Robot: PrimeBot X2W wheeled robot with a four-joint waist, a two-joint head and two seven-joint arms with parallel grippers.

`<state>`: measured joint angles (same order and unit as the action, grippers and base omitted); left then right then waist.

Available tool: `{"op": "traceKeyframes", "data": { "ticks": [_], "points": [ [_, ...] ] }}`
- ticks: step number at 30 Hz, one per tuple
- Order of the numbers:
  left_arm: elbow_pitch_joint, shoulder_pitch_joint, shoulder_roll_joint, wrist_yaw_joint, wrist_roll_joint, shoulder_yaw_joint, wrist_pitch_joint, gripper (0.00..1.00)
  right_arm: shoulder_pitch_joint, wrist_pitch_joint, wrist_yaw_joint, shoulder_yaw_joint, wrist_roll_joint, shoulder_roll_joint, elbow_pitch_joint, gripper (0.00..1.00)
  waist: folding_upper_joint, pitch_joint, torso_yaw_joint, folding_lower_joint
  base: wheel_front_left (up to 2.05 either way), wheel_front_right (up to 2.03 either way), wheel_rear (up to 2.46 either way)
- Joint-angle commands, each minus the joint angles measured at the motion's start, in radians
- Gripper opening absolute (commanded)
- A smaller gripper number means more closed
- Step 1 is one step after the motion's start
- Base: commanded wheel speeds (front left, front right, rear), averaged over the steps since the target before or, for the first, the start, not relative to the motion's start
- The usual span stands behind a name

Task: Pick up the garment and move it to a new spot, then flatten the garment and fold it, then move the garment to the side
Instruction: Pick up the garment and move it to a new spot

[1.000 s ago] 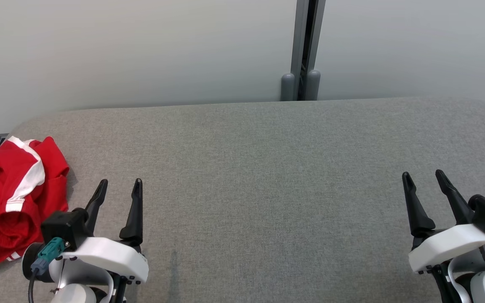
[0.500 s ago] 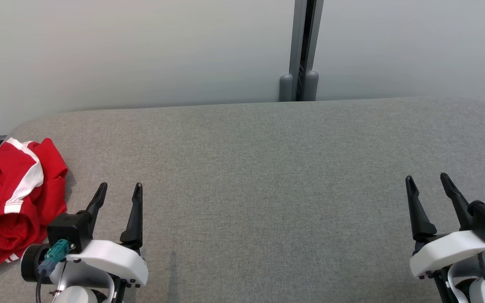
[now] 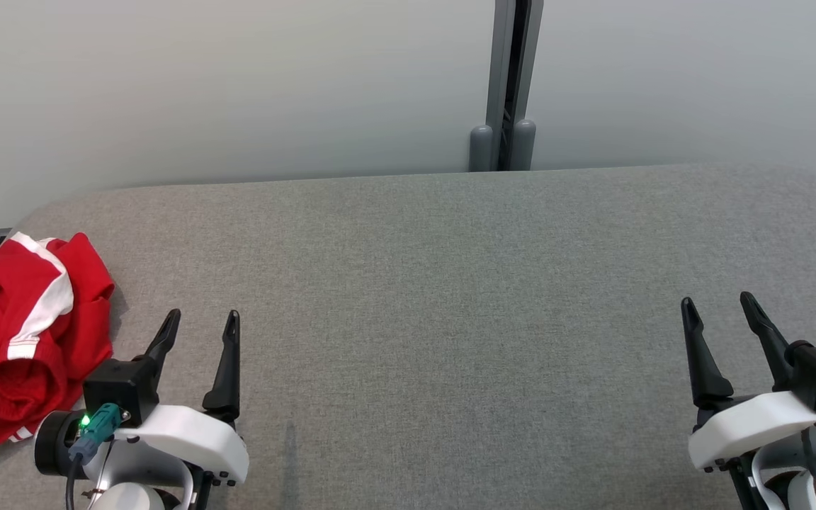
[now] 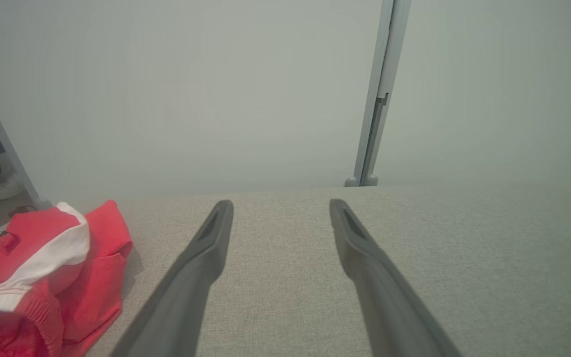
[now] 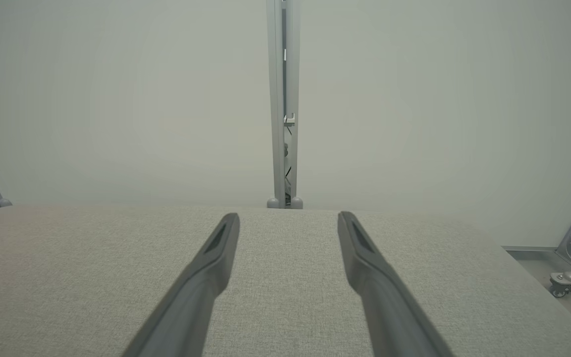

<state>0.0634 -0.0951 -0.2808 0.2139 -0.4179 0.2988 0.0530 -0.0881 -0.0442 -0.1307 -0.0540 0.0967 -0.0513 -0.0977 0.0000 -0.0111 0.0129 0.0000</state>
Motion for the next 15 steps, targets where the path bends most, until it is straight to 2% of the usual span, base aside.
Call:
{"op": "traceKeyframes", "data": {
  "ticks": [1,8,15],
  "points": [
    [0.003,0.001,-0.004,0.007,-0.003,0.0,0.0,1.0,0.008,0.0,0.0,-0.003,0.005,-0.001,0.0,1.0,0.0,0.0,0.002,0.0,0.0,0.0,0.0],
    [0.01,-0.013,-0.003,0.004,-0.012,0.0,0.007,1.0,0.012,0.003,0.0,-0.006,0.019,-0.001,0.002,1.0,0.0,0.005,0.026,0.0,0.0,0.0,0.0],
    [0.015,-0.022,0.001,0.01,-0.019,-0.004,0.012,1.0,0.008,0.004,0.0,0.004,0.03,-0.001,0.004,1.0,0.0,0.008,0.103,0.0,0.0,0.0,0.0]
  ]
}}
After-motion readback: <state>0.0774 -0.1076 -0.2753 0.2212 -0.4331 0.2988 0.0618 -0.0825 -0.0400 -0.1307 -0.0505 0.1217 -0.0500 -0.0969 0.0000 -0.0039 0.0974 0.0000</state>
